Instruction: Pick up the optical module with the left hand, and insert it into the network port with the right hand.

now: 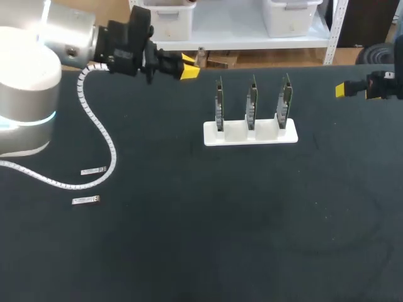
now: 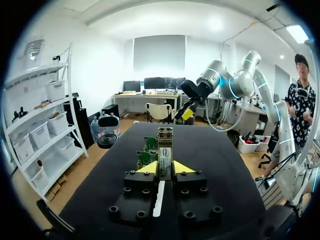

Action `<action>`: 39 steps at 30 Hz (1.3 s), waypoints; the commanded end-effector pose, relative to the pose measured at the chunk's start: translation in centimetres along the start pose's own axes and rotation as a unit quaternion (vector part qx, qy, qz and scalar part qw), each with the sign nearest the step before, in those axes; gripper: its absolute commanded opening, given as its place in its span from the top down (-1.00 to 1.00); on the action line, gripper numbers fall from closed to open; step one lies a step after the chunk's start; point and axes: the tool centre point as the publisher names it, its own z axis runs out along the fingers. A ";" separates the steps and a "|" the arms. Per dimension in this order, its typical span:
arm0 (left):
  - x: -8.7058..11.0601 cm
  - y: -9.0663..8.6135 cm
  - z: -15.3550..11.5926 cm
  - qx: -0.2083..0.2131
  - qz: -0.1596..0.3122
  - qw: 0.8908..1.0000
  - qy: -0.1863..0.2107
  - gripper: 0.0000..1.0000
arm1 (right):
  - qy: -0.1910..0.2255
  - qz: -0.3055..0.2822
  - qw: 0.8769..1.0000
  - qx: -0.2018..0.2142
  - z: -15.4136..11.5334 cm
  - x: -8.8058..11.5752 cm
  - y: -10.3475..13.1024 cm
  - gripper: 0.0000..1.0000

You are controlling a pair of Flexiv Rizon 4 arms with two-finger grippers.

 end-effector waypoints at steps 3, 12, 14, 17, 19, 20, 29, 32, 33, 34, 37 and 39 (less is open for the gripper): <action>0.8 1.4 2.0 0.035 -0.014 0.999 -0.036 1.00 | 0.000 0.000 1.000 0.002 0.0 0.0 0.1 -1.00; 0.9 1.7 3.7 0.055 -0.018 0.996 -0.060 1.00 | 0.000 0.000 1.000 0.002 0.0 0.0 0.1 -1.00; 0.8 1.7 3.8 0.056 -0.019 0.996 -0.060 1.00 | 0.000 0.000 1.000 0.002 0.0 0.0 0.1 -1.00; 0.8 1.6 3.9 0.057 -0.021 0.996 -0.062 1.00 | 0.000 0.000 1.000 0.002 0.0 0.0 0.1 -1.00; 1.0 1.5 4.0 0.058 -0.024 0.996 -0.062 1.00 | 0.000 0.000 1.000 0.002 0.0 0.0 0.1 -1.00; 1.1 1.5 4.1 0.058 -0.025 0.996 -0.063 1.00 | 0.000 0.000 1.000 0.002 0.0 0.0 0.1 -1.00; 1.3 1.8 4.7 0.056 -0.042 0.994 -0.083 1.00 | 0.000 0.000 1.000 0.002 0.0 0.0 0.1 -1.00; 1.3 2.1 4.8 0.055 -0.044 0.994 -0.086 1.00 | 0.000 0.000 1.000 0.002 0.0 0.0 0.1 -1.00; 1.3 2.1 4.9 0.053 -0.042 0.994 -0.086 1.00 | 0.000 0.000 1.000 0.002 0.0 0.0 0.1 -1.00; 1.3 2.3 5.1 0.050 -0.039 0.994 -0.089 1.00 | 0.000 0.000 1.000 0.002 0.0 0.0 0.1 -1.00; 1.4 2.6 5.5 0.051 -0.026 0.993 -0.103 1.00 | 0.000 0.000 1.000 0.002 0.0 0.0 0.1 -1.00; 1.6 2.7 5.7 0.054 -0.026 0.993 -0.105 1.00 | 0.000 0.000 1.000 0.002 0.0 0.0 0.1 -1.00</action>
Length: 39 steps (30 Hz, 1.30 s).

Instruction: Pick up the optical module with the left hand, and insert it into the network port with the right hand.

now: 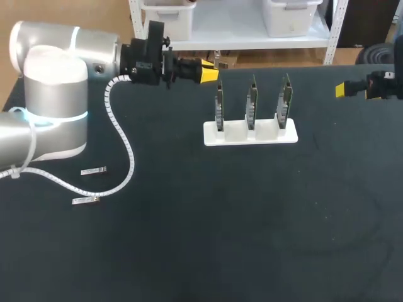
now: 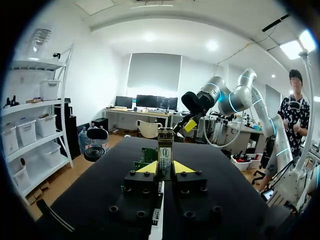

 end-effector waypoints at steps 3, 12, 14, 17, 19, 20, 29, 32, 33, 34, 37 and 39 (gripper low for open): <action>0.8 0.8 0.9 0.007 0.000 1.000 -0.005 1.00 | 0.000 0.000 1.000 0.002 0.0 0.0 0.1 -1.00; 1.1 0.3 1.6 0.015 -0.005 1.000 -0.009 1.00 | 0.000 0.000 1.000 0.002 0.0 0.0 0.1 -1.00; 1.1 0.4 1.5 0.013 -0.004 1.000 -0.008 1.00 | 0.000 0.000 1.000 0.002 0.0 0.0 0.1 -1.00; 1.3 0.6 1.6 0.006 -0.013 1.000 -0.008 1.00 | 0.000 0.000 1.000 0.002 0.0 0.0 0.1 -1.00; 1.3 0.7 1.6 0.003 -0.008 1.000 -0.005 1.00 | 0.000 0.000 1.000 0.002 0.0 0.0 0.1 -1.00; 1.2 0.7 1.5 0.002 -0.008 1.000 -0.010 1.00 | 0.000 0.000 1.000 0.002 0.0 0.0 0.1 -1.00; 1.1 0.9 1.3 -0.003 -0.007 1.000 -0.013 1.00 | 0.000 0.000 1.000 0.002 0.0 0.0 0.1 -1.00; 1.2 0.8 1.3 -0.001 -0.005 1.000 -0.011 1.00 | 0.000 0.000 1.000 0.002 0.0 0.0 0.1 -1.00; 1.2 0.8 1.4 -0.001 -0.005 1.000 -0.011 1.00 | 0.000 0.000 1.000 0.002 0.0 0.0 0.1 -1.00; 1.3 0.8 1.4 0.000 -0.006 1.000 -0.012 1.00 | 0.000 0.000 1.000 0.002 0.0 0.0 0.1 -1.00; 1.4 0.7 1.4 0.001 -0.007 1.000 -0.011 1.00 | 0.000 0.000 1.000 0.002 0.0 0.0 0.1 -1.00; 1.5 0.7 1.4 0.002 -0.009 1.000 -0.010 1.00 | 0.000 0.000 1.000 0.002 0.0 0.0 0.1 -1.00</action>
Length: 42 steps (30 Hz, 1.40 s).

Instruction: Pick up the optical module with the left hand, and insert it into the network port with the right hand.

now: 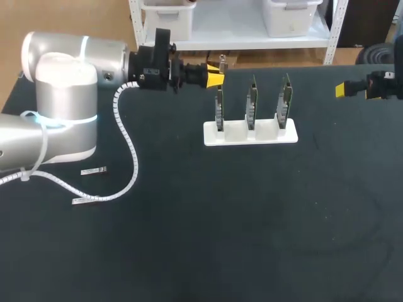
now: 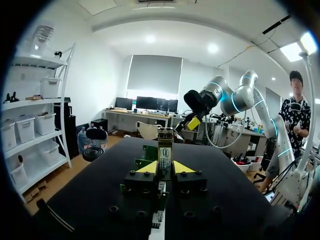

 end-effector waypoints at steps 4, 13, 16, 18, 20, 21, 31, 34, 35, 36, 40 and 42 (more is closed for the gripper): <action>0.3 -0.1 0.0 0.002 -0.003 1.000 0.002 1.00 | 0.000 0.000 1.000 0.002 0.0 0.0 0.1 -1.00; 0.5 -0.1 0.0 0.002 -0.005 1.000 0.011 1.00 | 0.000 0.000 1.000 0.002 0.0 0.0 0.1 -1.00; 0.2 0.0 0.0 0.004 0.005 1.000 0.006 1.00 | 0.000 0.000 1.000 0.002 0.0 0.0 0.1 -1.00; 0.1 0.0 0.0 0.004 0.005 1.000 0.006 1.00 | 0.000 0.000 1.000 0.002 0.0 0.0 0.1 -1.00; 0.1 0.1 0.0 0.003 0.004 1.000 0.007 1.00 | 0.000 0.000 1.000 0.002 0.0 0.0 0.1 -1.00; 0.1 0.1 0.0 0.004 0.004 1.000 0.007 1.00 | 0.000 0.000 1.000 0.002 0.0 0.0 0.1 -1.00; 0.3 0.2 0.1 0.010 0.007 1.000 0.009 1.00 | 0.000 0.000 1.000 0.002 0.0 0.0 0.1 -1.00; 0.2 0.2 0.1 0.011 0.009 1.000 0.009 1.00 | 0.000 0.000 1.000 0.002 0.0 0.0 0.1 -1.00; 0.2 0.2 0.1 0.011 0.009 1.000 0.009 1.00 | 0.000 0.000 1.000 0.002 0.0 0.0 0.1 -1.00; 0.2 0.2 0.1 0.011 0.009 1.000 0.009 1.00 | 0.000 0.000 1.000 0.002 0.0 0.0 0.1 -1.00; 0.2 0.2 0.1 0.011 0.009 1.000 0.009 1.00 | 0.000 0.000 1.000 0.002 0.0 0.0 0.1 -1.00; 0.2 0.2 0.1 0.011 0.009 1.000 0.009 1.00 | 0.000 0.000 1.000 0.002 0.0 0.0 0.1 -1.00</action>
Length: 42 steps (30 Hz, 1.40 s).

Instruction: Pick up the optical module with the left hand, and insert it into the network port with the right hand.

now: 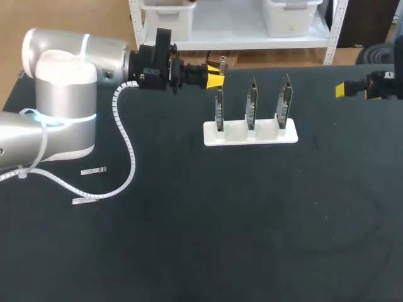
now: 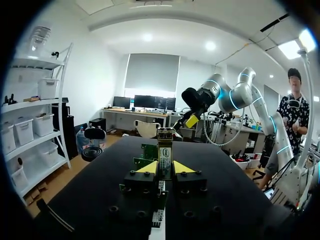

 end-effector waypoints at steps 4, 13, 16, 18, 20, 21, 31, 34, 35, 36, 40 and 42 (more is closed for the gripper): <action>0.0 0.3 0.1 0.003 0.000 1.000 0.000 1.00 | 0.011 -0.063 0.997 -0.034 -0.6 -0.8 -0.4 -1.00; 0.0 0.3 0.1 0.003 0.000 1.000 0.000 1.00 | 0.065 -0.189 0.970 -0.138 1.9 -4.9 1.8 -1.00; 0.0 0.3 0.1 0.003 0.000 1.000 0.000 1.00 | 0.073 -0.195 0.962 -0.176 3.3 -5.4 3.5 -1.00; 0.0 0.3 0.1 0.003 0.000 1.000 0.000 1.00 | 0.075 -0.199 0.957 -0.197 3.9 -5.4 4.6 -1.00; 0.0 0.3 0.1 0.003 0.000 1.000 0.000 1.00 | 0.073 -0.206 0.955 -0.200 4.1 -5.4 5.3 -1.00; 0.0 0.3 0.1 0.003 0.000 1.000 0.000 1.00 | 0.070 -0.204 0.957 -0.194 4.1 -5.4 5.4 -1.00; 0.0 0.3 0.1 0.003 0.000 1.000 0.000 1.00 | 0.070 -0.204 0.957 -0.194 4.1 -5.4 5.4 -1.00; 0.0 0.3 0.1 0.003 0.000 1.000 0.000 1.00 | 0.070 -0.204 0.957 -0.194 4.1 -5.4 5.4 -1.00; 0.0 0.3 0.1 0.003 0.000 1.000 0.000 1.00 | 0.070 -0.204 0.957 -0.194 4.1 -5.4 5.4 -1.00; 0.0 0.3 0.1 0.003 0.000 1.000 0.000 1.00 | 0.070 -0.204 0.957 -0.194 4.1 -5.4 5.4 -1.00; 0.0 0.3 0.1 0.003 0.000 1.000 0.000 1.00 | 0.070 -0.204 0.957 -0.194 4.1 -5.4 5.4 -1.00; 0.0 0.3 0.1 0.003 0.000 1.000 0.000 1.00 | 0.089 -0.238 0.942 -0.218 5.5 -6.2 6.8 -1.00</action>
